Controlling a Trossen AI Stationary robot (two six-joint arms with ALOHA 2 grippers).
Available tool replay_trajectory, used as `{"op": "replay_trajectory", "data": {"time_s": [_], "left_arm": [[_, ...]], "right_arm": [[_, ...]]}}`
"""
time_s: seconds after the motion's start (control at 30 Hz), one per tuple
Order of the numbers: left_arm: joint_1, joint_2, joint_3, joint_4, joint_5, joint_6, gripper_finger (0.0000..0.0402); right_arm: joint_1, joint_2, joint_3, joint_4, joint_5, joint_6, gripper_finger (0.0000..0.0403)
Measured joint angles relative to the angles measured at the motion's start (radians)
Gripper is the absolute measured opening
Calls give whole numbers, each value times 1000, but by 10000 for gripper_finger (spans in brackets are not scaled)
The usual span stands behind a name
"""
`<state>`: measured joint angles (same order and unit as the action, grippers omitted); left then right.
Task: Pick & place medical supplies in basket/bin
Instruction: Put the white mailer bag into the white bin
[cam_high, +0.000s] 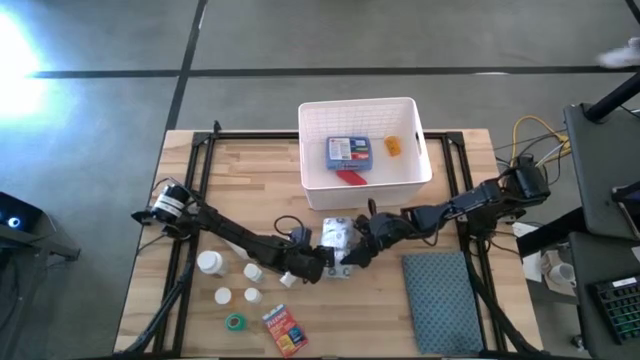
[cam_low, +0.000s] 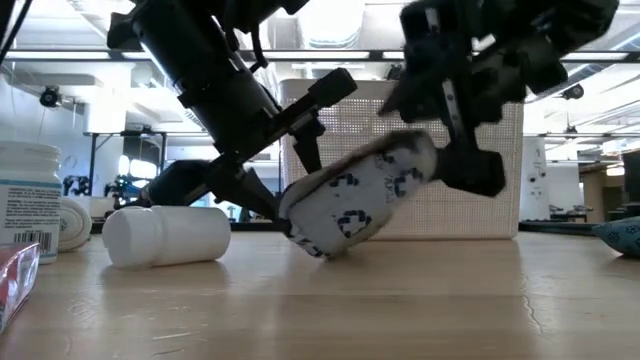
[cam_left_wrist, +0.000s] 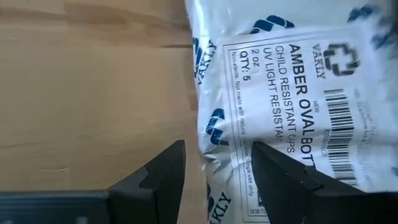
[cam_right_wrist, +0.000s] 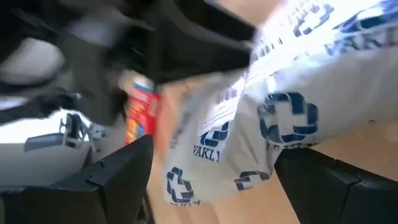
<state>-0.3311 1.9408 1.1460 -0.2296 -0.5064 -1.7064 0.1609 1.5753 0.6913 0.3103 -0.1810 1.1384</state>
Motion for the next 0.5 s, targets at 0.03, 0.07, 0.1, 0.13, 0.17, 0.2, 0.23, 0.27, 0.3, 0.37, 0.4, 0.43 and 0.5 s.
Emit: {"op": "replay_trajectory", "data": {"time_s": [0.03, 0.07, 0.1, 0.13, 0.17, 0.2, 0.23, 0.27, 0.3, 0.37, 0.4, 0.43, 0.5], "left_arm": [[-1, 0, -1, -2, 4, 5, 166], [-2, 1, 0, 15, 24, 9, 166], [-3, 7, 1, 34, 29, 5, 166], [-7, 9, 1, 33, 21, 13, 166], [-7, 5, -4, 24, 28, 11, 166], [-7, 5, -4, 32, 27, 11, 166], [-8, 5, -7, 39, 26, 12, 166], [-8, 5, -8, 42, 22, 16, 166], [-9, 5, -8, 44, 21, 23, 166], [-9, 5, -10, 46, 20, 28, 166], [-10, 5, -10, 46, 18, 29, 166], [-11, 5, -10, 47, 16, 31, 166], [-11, 5, -10, 47, 16, 41, 166]], "right_arm": [[1, -2, 17, 6, 10, -3, 309], [2, -4, 39, 24, 22, -13, 309], [1, -6, 63, 30, 31, -18, 308], [1, -8, 79, 13, 36, -25, 309], [0, -8, 97, -28, 50, -35, 309], [0, -6, 117, -77, 58, -42, 309], [0, -5, 133, -139, 67, -51, 310], [1, -4, 148, -207, 80, -66, 310], [1, -3, 163, -257, 99, -83, 310], [1, -5, 184, -339, 124, -113, 311], [1, -7, 188, -369, 133, -130, 311], [0, -12, 196, -387, 136, -148, 310], [0, -28, 217, -449, 149, -190, 309]]}}
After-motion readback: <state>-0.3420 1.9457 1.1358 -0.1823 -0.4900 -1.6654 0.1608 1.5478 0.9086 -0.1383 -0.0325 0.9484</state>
